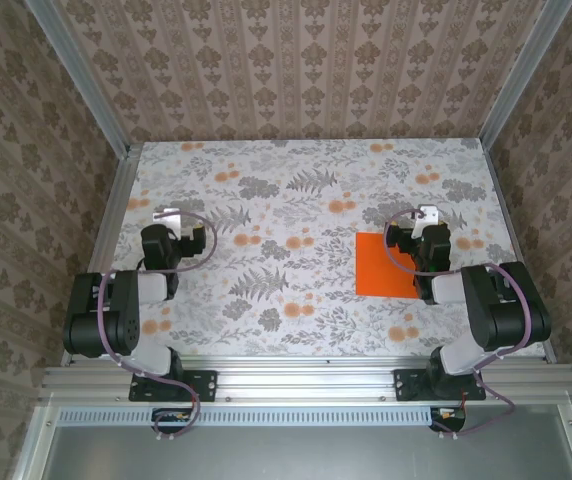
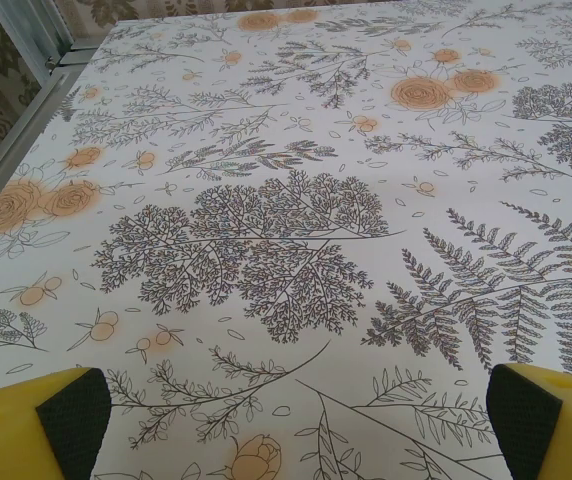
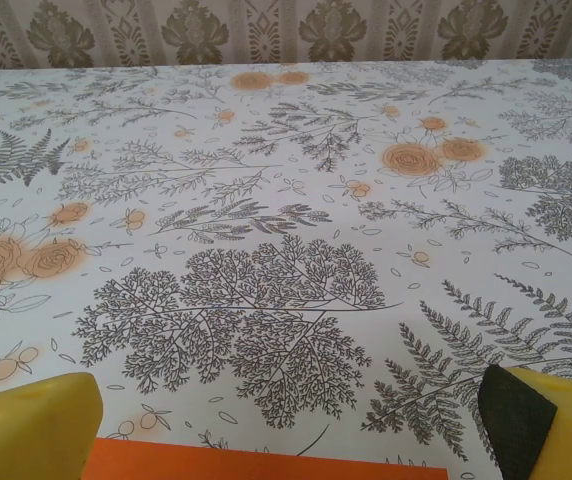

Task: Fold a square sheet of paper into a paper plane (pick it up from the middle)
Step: Move the square sheet of paper to the center of the table.

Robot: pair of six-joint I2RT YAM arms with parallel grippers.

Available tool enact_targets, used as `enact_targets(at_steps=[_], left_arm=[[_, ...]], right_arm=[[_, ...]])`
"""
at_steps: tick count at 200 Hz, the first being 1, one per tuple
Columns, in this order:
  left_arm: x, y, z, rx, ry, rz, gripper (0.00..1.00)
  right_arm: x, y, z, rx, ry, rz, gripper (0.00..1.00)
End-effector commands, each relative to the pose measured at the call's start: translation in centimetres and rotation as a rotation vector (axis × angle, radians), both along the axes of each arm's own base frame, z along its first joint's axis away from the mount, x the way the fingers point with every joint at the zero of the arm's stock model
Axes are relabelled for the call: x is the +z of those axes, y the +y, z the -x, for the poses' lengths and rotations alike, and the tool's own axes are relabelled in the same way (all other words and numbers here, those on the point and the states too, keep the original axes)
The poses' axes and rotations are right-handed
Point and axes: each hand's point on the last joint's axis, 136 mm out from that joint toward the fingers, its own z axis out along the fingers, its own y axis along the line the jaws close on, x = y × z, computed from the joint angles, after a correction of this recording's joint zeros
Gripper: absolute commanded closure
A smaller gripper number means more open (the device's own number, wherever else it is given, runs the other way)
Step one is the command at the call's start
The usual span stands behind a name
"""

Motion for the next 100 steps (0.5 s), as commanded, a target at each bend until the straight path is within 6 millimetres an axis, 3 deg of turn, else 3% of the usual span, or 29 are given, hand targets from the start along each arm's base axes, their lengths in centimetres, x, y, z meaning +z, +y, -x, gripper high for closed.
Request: enact_targets(at_steps=[1, 100], left_arm=[[0.84, -0.08, -0.5, -0.019, -0.023, -0.01, 0.0], [0.79, -0.11, -0.47, -0.019, -0.021, -0.01, 0.0]], right_arm=[[1.01, 0.46, -0.59, 0.028, -0.027, -0.004, 0.0], [0.97, 0.33, -0.69, 0.031, -0.024, -0.016, 0.0]])
